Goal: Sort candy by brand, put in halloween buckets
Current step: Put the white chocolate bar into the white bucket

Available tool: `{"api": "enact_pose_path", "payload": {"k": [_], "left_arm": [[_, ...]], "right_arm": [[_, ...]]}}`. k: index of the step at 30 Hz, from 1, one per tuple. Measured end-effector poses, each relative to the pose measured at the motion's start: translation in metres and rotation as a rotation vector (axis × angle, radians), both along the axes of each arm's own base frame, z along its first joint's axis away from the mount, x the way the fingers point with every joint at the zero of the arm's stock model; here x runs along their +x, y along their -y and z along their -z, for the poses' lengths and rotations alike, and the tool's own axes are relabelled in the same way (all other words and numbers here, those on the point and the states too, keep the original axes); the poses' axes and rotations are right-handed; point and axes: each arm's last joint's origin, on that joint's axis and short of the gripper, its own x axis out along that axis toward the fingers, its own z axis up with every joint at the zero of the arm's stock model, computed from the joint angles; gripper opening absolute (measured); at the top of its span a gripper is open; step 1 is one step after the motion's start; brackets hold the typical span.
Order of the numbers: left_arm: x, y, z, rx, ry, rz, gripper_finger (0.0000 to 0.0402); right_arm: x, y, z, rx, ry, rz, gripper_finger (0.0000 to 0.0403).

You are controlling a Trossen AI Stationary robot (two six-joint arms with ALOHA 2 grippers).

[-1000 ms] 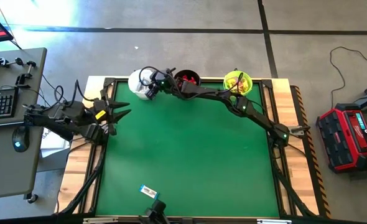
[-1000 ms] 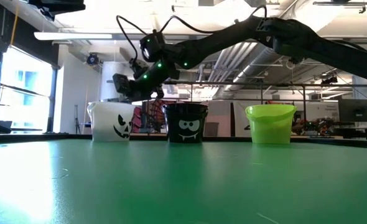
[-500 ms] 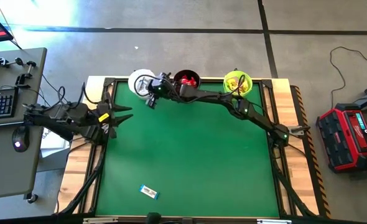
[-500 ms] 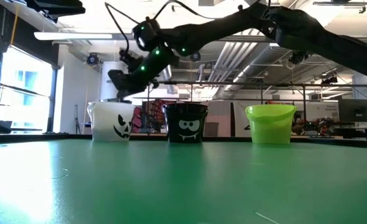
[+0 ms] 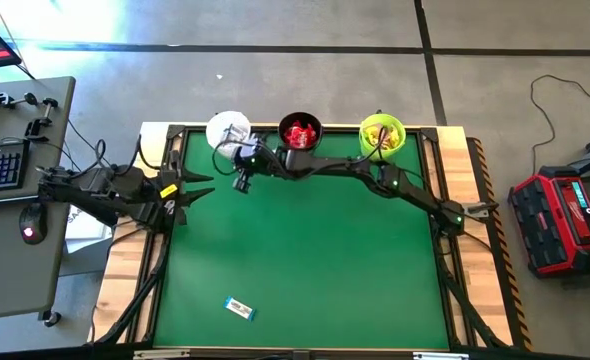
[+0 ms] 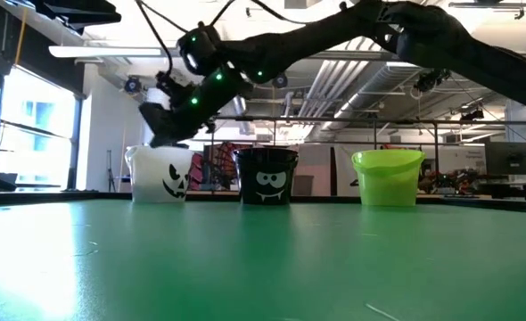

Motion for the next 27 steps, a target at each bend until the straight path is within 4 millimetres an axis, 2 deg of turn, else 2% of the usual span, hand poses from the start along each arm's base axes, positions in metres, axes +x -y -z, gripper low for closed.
{"api": "enact_pose_path", "payload": {"k": [6, 12, 18, 27], "left_arm": [[0.000, 0.000, 0.001, 0.002, -0.007, 0.001, 0.0117], [0.004, 0.002, 0.006, 0.014, -0.068, 0.034, 0.0117], [0.017, 0.006, 0.014, 0.008, -0.167, 0.085, 0.0117], [0.047, 0.020, 0.032, 0.003, -0.346, 0.231, 0.0117]], "right_arm": [[-0.001, -0.024, 0.023, 0.027, 0.000, -0.032, 0.0000], [-0.016, -0.028, 0.028, 0.063, 0.034, -0.031, 0.0000], [-0.055, -0.034, 0.028, 0.073, 0.109, -0.011, 0.0000], [-0.140, -0.057, 0.016, 0.047, 0.178, 0.062, 0.0000]]}}
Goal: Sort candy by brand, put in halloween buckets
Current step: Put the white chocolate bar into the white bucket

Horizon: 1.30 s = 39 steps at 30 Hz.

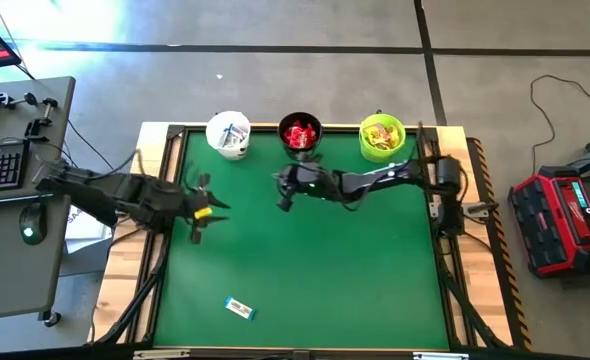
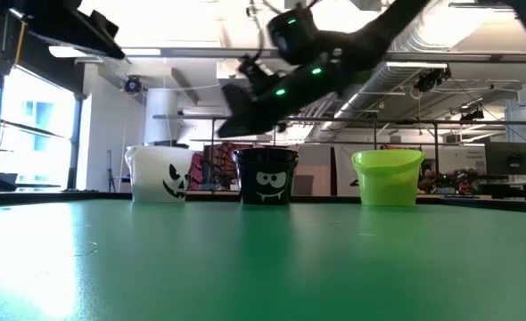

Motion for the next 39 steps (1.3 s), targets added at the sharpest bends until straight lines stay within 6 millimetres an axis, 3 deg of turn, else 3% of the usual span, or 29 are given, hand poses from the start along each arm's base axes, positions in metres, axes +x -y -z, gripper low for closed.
{"api": "enact_pose_path", "payload": {"k": [6, 12, 21, 32, 39], "left_arm": [[0.023, 0.026, 0.021, -0.051, -0.152, 0.139, 0.0117], [0.042, 0.066, 0.048, -0.047, -0.260, 0.253, 0.0117], [0.047, 0.119, 0.092, -0.076, -0.434, 0.299, 0.0144], [0.065, 0.176, 0.105, -0.141, -0.498, 0.271, 0.0192], [0.078, 0.189, 0.117, -0.103, -0.513, 0.232, 0.0211]], "right_arm": [[-0.041, -0.021, 0.006, 0.013, -0.030, 0.027, 0.0000], [-0.062, -0.035, 0.023, 0.028, -0.051, 0.067, 0.0000], [-0.070, -0.047, 0.032, 0.049, -0.069, 0.063, 0.0000], [-0.070, -0.048, 0.032, 0.018, -0.085, 0.042, 0.0000], [-0.070, -0.049, 0.032, 0.008, -0.091, 0.032, 0.0000]]}}
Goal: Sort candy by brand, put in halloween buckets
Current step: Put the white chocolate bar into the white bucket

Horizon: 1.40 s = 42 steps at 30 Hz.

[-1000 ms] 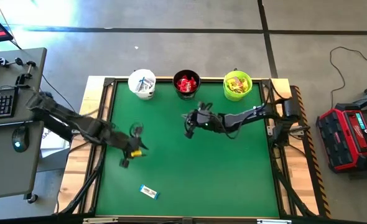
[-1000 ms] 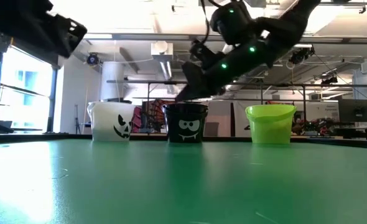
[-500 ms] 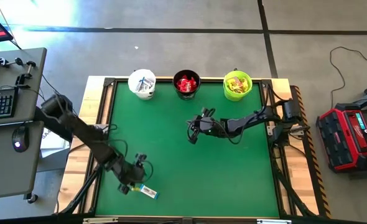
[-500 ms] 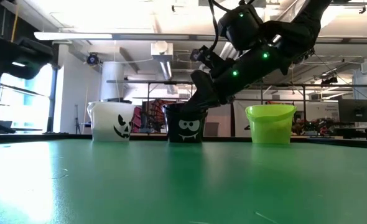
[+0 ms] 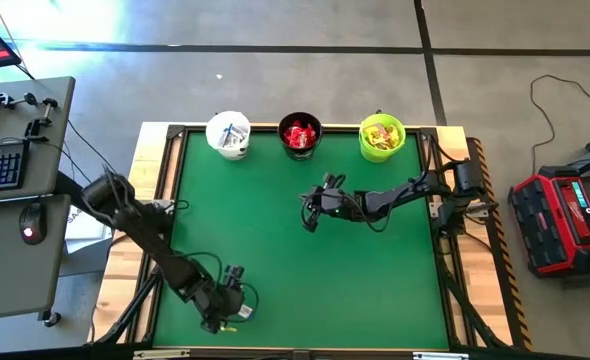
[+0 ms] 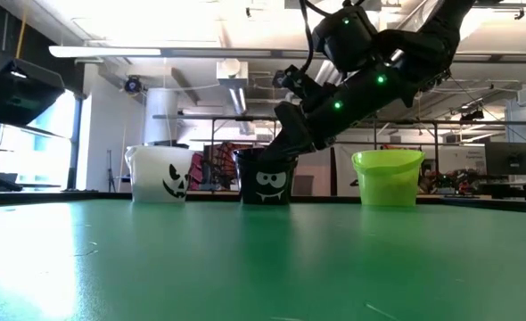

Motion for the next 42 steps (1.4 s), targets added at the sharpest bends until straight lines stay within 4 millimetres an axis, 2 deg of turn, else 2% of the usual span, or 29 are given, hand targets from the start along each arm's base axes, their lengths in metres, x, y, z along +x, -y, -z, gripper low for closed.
{"api": "enact_pose_path", "payload": {"k": [7, 21, 25, 34, 39, 42], "left_arm": [[0.003, 0.010, 0.007, 0.021, -0.022, 0.071, 0.0214], [0.003, 0.010, 0.019, 0.084, -0.047, 0.079, 0.0211], [0.003, 0.009, 0.019, 0.092, -0.045, 0.077, 0.0188], [0.000, 0.007, 0.013, 0.094, -0.047, 0.077, 0.0088], [-0.003, 0.003, 0.004, 0.089, -0.055, 0.082, 0.0080], [-0.005, 0.001, -0.008, 0.070, -0.022, 0.076, 0.0079]], "right_arm": [[0.000, 0.000, 0.000, -0.006, -0.003, -0.004, 0.0000], [0.000, 0.000, 0.000, -0.005, -0.003, -0.005, 0.0000], [0.000, 0.000, 0.000, -0.005, -0.003, -0.005, 0.0000], [0.000, 0.000, 0.000, -0.006, -0.003, -0.005, 0.0000], [0.000, 0.000, 0.000, -0.014, -0.007, -0.010, 0.0000], [0.000, 0.000, 0.000, -0.014, -0.007, -0.009, 0.0000]]}}
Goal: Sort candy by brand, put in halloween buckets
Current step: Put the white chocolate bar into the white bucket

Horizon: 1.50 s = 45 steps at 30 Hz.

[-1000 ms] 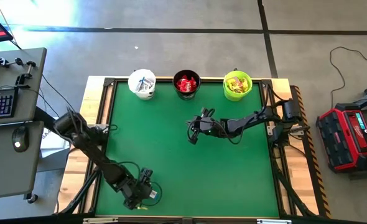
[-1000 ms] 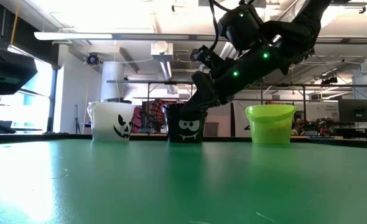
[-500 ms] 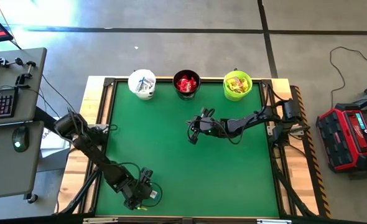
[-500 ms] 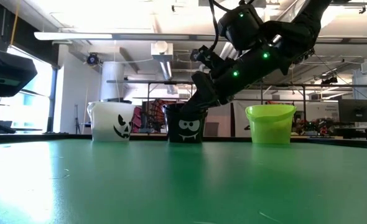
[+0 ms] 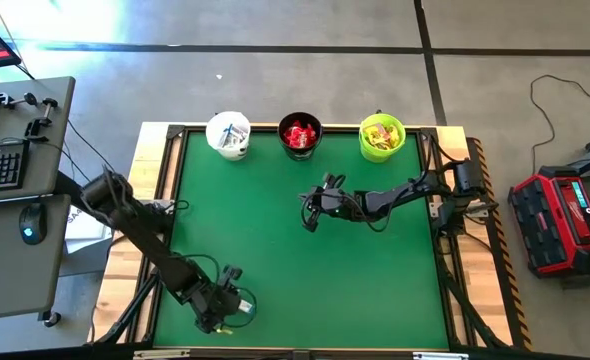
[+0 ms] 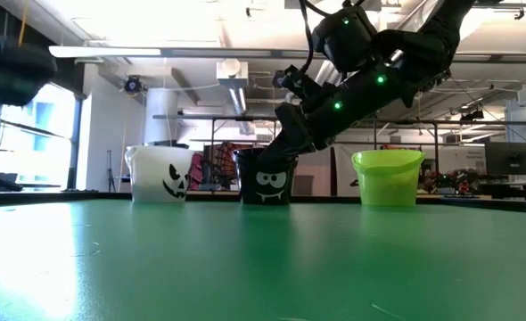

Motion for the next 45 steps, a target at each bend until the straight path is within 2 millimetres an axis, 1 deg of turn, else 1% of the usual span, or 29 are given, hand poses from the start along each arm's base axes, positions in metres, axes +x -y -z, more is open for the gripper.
{"api": "enact_pose_path", "payload": {"k": [7, 10, 13, 16, 20, 25, 31, 36, 40, 45], "left_arm": [[-0.004, -0.015, -0.030, -0.007, 0.080, -0.070, 0.0061], [-0.002, -0.017, -0.033, -0.029, 0.089, -0.091, 0.0051], [0.002, -0.014, -0.028, -0.027, 0.092, -0.073, 0.0048], [0.008, -0.011, -0.018, 0.006, 0.098, -0.025, 0.0059], [0.019, -0.015, -0.011, 0.000, 0.100, -0.024, 0.0089], [0.027, -0.019, -0.008, -0.119, 0.019, -0.063, 0.0132], [0.026, -0.012, 0.000, -0.125, 0.007, -0.040, 0.0181], [0.024, -0.008, 0.011, -0.095, -0.024, -0.030, 0.0213], [0.020, -0.005, 0.019, -0.032, -0.029, -0.022, 0.0224], [0.016, -0.007, 0.022, 0.064, -0.024, -0.011, 0.0225]], "right_arm": [[0.000, 0.000, 0.000, 0.000, 0.000, 0.000, 0.0000], [0.000, 0.000, 0.000, -0.012, -0.006, -0.007, 0.0000], [0.000, -0.001, 0.000, -0.012, -0.006, -0.009, 0.0000], [0.000, -0.002, 0.000, -0.017, -0.009, -0.016, 0.0000], [0.000, -0.005, 0.000, -0.022, -0.014, -0.026, 0.0000], [-0.001, -0.007, 0.002, -0.019, -0.034, -0.035, 0.0000], [-0.002, -0.007, 0.004, -0.019, -0.051, -0.036, 0.0000], [-0.002, -0.007, 0.004, -0.019, -0.058, -0.037, 0.0000], [-0.002, -0.007, 0.004, -0.019, -0.058, -0.037, 0.0000], [-0.002, -0.007, 0.004, -0.020, -0.058, -0.036, 0.0000]]}}
